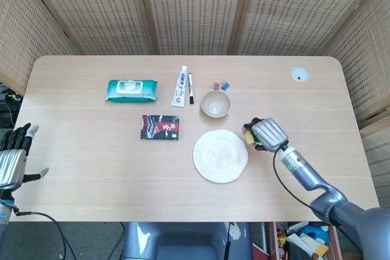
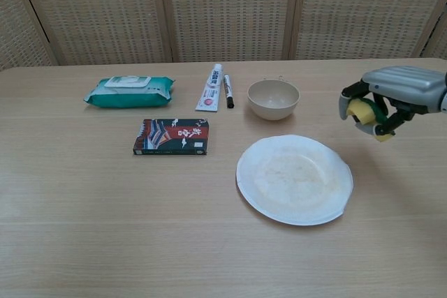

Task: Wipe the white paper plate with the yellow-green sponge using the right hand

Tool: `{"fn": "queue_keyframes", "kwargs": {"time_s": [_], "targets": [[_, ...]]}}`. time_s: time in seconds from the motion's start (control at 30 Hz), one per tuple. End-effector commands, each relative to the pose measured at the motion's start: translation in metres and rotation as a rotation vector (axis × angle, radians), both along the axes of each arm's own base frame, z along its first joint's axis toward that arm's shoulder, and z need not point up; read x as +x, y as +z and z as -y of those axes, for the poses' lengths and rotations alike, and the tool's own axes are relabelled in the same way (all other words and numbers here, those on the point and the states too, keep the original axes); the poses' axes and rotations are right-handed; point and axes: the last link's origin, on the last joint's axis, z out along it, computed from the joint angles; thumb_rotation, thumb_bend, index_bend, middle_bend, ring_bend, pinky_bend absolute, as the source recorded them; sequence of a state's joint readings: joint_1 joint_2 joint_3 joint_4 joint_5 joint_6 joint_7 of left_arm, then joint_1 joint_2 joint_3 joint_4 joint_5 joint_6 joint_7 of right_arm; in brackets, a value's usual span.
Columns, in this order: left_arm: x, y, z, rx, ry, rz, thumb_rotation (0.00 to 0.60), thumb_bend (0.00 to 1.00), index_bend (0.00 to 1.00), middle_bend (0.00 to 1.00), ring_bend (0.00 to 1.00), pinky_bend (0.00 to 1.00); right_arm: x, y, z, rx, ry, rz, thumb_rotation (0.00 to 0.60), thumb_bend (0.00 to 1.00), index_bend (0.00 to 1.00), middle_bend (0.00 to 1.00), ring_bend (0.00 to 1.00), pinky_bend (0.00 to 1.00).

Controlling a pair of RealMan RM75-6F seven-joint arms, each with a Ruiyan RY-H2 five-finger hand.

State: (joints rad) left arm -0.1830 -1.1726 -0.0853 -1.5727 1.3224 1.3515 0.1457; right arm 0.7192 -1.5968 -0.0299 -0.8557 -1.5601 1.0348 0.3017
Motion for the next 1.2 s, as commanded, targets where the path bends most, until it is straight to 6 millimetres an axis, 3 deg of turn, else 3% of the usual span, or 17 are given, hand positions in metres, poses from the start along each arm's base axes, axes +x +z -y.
{"fn": "queue_keyframes", "kwargs": {"time_s": [0.03, 0.07, 0.13, 0.2, 0.23, 0.33, 0.57, 0.7, 0.83, 1.03, 1.2], "targets": [[0.001, -0.001, 0.001, -0.001, -0.005, -0.001, 0.600, 0.00, 0.00, 0.00, 0.00, 0.00, -0.032, 0.002, -0.013, -0.002, -0.127, -0.129, 0.600, 0.43, 0.43, 0.50, 0.35, 0.50], [0.002, -0.001, 0.001, -0.003, -0.007, -0.001, 0.600, 0.00, 0.00, 0.00, 0.00, 0.00, -0.034, 0.001, -0.015, 0.002, -0.143, -0.141, 0.600, 0.43, 0.43, 0.47, 0.33, 0.49], [0.003, -0.002, 0.002, -0.006, -0.014, 0.000, 0.600, 0.00, 0.00, 0.00, 0.00, 0.00, -0.037, -0.002, -0.019, 0.024, -0.191, -0.148, 0.600, 0.41, 0.35, 0.31, 0.21, 0.38], [0.005, -0.002, 0.004, -0.007, -0.023, 0.000, 0.600, 0.00, 0.00, 0.00, 0.00, 0.00, -0.037, -0.006, -0.024, 0.058, -0.250, -0.116, 0.600, 0.27, 0.14, 0.06, 0.02, 0.13], [0.007, -0.003, 0.005, -0.007, -0.028, 0.002, 0.600, 0.00, 0.00, 0.00, 0.00, 0.00, -0.033, -0.006, -0.027, 0.070, -0.290, -0.062, 0.600, 0.18, 0.06, 0.01, 0.00, 0.04], [0.008, -0.002, 0.007, -0.007, -0.036, 0.004, 0.600, 0.00, 0.00, 0.00, 0.00, 0.00, -0.023, 0.003, -0.029, 0.042, -0.285, -0.004, 0.600, 0.05, 0.00, 0.00, 0.00, 0.00], [0.012, 0.003, 0.012, 0.006, -0.062, 0.008, 0.600, 0.00, 0.00, 0.00, 0.00, 0.00, -0.004, 0.054, -0.050, -0.074, -0.217, 0.122, 0.600, 0.04, 0.00, 0.00, 0.00, 0.00], [0.014, 0.006, 0.016, 0.020, -0.078, 0.019, 0.600, 0.00, 0.00, 0.00, 0.00, 0.00, -0.016, 0.083, -0.084, -0.150, -0.192, 0.151, 0.600, 0.04, 0.00, 0.00, 0.00, 0.00], [0.015, 0.009, 0.022, 0.032, -0.093, 0.024, 0.600, 0.00, 0.00, 0.00, 0.00, 0.00, -0.037, 0.100, -0.121, -0.196, -0.212, 0.168, 0.600, 0.04, 0.00, 0.00, 0.00, 0.00], [0.014, 0.009, 0.031, 0.035, -0.098, 0.002, 0.600, 0.00, 0.00, 0.00, 0.00, 0.00, -0.051, 0.104, -0.162, -0.212, -0.250, 0.208, 0.600, 0.04, 0.00, 0.00, 0.00, 0.00], [0.016, 0.015, 0.042, 0.058, -0.116, -0.005, 0.600, 0.00, 0.00, 0.00, 0.00, 0.00, -0.056, 0.110, -0.193, -0.329, -0.224, 0.166, 0.600, 0.03, 0.00, 0.00, 0.00, 0.00]]}}
